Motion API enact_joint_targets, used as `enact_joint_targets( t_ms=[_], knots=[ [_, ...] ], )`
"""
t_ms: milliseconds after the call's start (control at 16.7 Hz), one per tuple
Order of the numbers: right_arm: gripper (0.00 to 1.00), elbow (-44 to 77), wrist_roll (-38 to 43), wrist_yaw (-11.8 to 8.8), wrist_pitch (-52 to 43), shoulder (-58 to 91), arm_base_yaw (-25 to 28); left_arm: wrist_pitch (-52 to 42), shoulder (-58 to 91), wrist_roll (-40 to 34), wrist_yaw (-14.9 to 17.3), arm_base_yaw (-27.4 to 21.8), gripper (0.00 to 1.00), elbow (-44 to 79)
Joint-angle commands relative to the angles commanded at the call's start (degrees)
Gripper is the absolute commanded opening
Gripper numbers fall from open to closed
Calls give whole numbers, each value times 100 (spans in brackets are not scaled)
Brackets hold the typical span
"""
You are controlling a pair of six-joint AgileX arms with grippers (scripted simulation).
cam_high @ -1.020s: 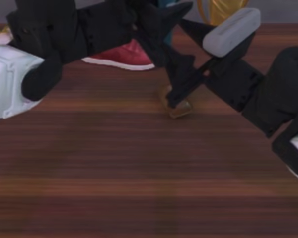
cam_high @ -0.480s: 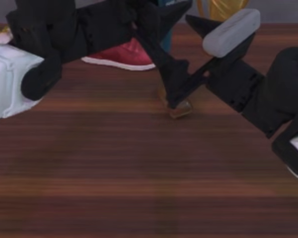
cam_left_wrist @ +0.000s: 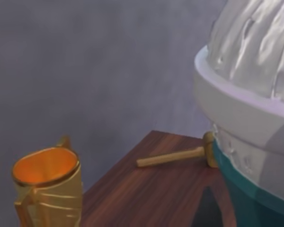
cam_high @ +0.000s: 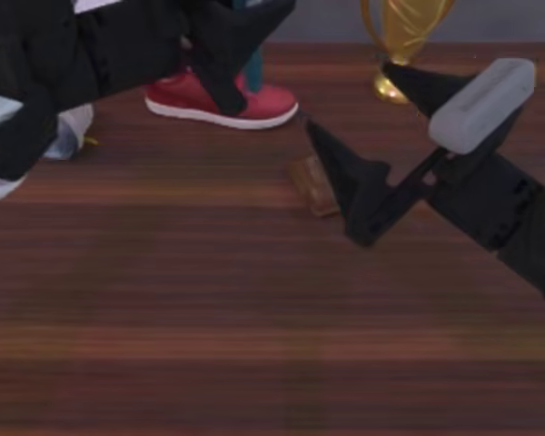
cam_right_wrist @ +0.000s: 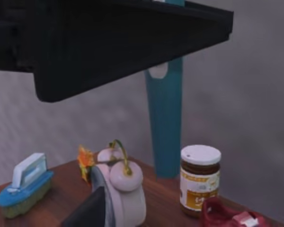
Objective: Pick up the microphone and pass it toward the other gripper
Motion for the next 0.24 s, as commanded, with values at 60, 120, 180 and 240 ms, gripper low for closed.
enact_joint_targets(
  t_ms=[60,120,180,240],
  knots=[
    [100,-196,5,-34,14,-188,-25,-8,-52,4,95,113,0,-50],
    [100,-337,9,-63,29,-330,-42,-15,-96,8,176,210,0,-94],
    [100,-418,11,-82,41,-411,-52,-19,-122,10,225,267,0,-119],
    [100,-438,11,-87,44,-432,-55,-20,-130,11,238,284,0,-127]
  ],
)
